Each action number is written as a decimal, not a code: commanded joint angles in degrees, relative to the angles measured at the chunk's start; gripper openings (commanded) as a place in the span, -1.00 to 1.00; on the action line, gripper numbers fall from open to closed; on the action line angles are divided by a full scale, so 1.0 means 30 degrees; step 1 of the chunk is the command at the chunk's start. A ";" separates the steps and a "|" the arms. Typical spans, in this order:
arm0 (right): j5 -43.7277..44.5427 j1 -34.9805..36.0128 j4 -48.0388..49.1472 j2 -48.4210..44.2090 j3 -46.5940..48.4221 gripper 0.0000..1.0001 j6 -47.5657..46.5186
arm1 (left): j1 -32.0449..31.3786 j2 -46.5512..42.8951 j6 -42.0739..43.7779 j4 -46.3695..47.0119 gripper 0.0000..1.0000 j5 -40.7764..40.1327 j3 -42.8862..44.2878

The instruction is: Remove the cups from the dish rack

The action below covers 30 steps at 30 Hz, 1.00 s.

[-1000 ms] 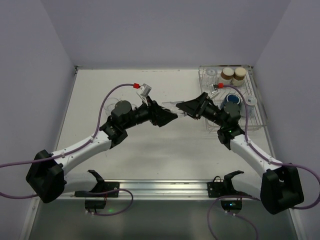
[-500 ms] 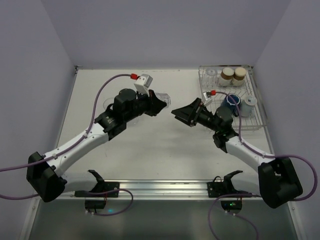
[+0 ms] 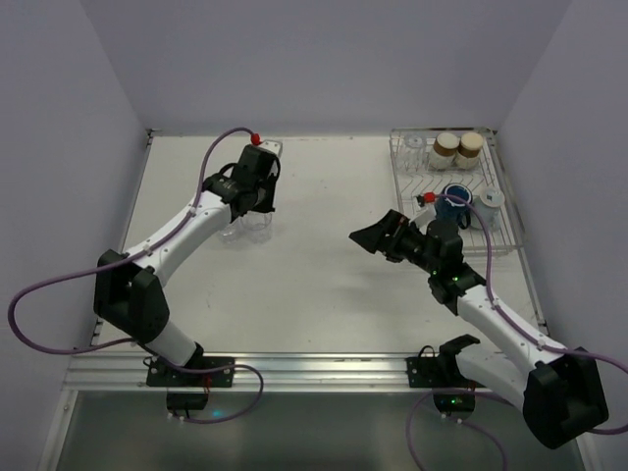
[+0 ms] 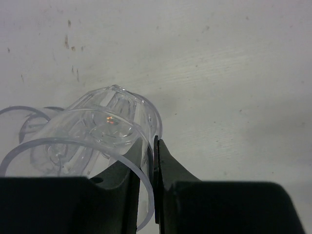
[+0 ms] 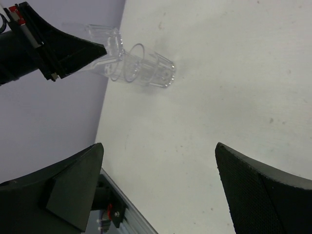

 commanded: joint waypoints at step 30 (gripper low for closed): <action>0.1936 0.0007 -0.1639 0.0147 0.1186 0.98 -0.1935 | 0.0369 0.3595 0.1324 -0.3946 -0.35 0.0599 0.2550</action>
